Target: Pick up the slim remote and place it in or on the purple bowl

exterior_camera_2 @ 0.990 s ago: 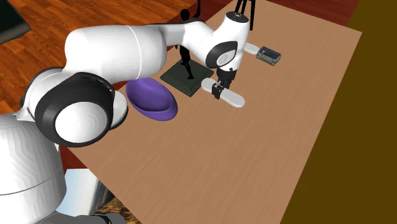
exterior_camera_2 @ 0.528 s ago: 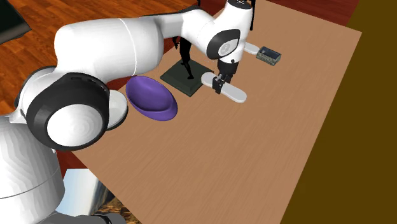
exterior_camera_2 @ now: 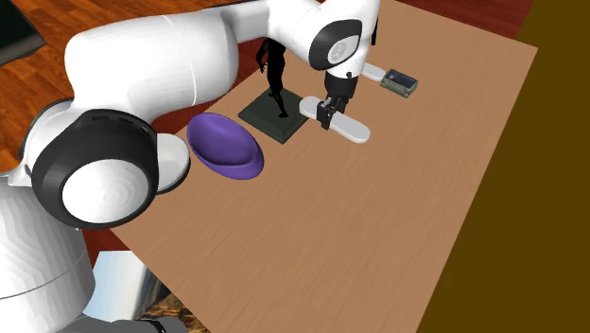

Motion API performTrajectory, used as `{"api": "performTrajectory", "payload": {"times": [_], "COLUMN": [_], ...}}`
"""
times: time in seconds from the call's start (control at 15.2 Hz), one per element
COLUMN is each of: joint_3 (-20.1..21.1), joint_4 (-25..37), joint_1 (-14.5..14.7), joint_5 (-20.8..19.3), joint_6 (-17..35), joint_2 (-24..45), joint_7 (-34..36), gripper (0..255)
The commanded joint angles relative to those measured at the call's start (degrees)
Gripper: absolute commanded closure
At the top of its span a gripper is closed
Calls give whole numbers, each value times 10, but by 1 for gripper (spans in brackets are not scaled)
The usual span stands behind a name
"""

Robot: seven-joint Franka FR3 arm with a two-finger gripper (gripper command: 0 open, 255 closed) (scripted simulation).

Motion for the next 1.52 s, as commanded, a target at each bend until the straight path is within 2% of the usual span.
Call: {"api": "performTrajectory", "payload": {"times": [0.0, 0.73, 1.12, 1.45], "joint_3": [-2, -3, -25, -21], "joint_4": [13, 99, -97, -213], "joint_1": [-3, -23, 107, 189], "joint_5": [-2, -5, -76, -142], "joint_6": [-15, -95, -21, 18], "joint_2": [-2, -2, -140, -244], "joint_7": [0, 10, 74, 156], "gripper": [255, 255, 255, 255]}}
